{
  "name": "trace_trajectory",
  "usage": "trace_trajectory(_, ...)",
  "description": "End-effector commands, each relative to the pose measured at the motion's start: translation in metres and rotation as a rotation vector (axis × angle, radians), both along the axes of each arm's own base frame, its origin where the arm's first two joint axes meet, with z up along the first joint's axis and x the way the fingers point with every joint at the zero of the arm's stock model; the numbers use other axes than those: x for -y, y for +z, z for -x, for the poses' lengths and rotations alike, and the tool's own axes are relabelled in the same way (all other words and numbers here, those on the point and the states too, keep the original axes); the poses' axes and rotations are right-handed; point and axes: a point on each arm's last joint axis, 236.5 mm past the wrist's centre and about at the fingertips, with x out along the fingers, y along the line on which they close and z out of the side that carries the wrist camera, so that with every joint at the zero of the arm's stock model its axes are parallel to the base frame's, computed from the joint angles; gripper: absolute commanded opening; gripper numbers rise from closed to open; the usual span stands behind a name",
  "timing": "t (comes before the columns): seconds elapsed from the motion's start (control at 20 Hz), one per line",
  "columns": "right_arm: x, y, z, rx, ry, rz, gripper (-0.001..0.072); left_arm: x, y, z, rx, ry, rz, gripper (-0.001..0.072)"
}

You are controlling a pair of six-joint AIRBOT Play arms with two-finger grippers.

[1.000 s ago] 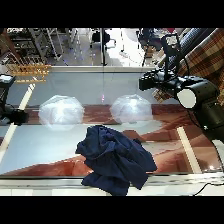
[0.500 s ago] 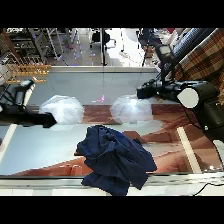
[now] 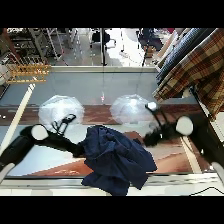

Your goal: Fold the clothes and pants, and hang the long-sleeved shirts on hangers.

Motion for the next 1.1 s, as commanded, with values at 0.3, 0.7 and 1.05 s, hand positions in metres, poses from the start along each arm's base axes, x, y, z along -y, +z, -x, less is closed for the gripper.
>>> trace_trajectory(0.3,-0.008,-0.086,0.140,-0.327,0.067,-0.113,0.0518,0.092,-0.040,-0.011,0.272,-0.197,0.022,0.0703)
trace_trajectory(0.7,-0.015,-0.162,0.086,-0.277,0.025,-0.095,0.0517,0.096,-0.061,-0.028,0.251,-0.101,0.028,0.0222)
trace_trajectory(1.05,0.008,-0.091,0.060,-0.271,0.216,0.047,0.0019,0.049,0.026,-0.065,0.261,-0.028,0.078,0.0015)
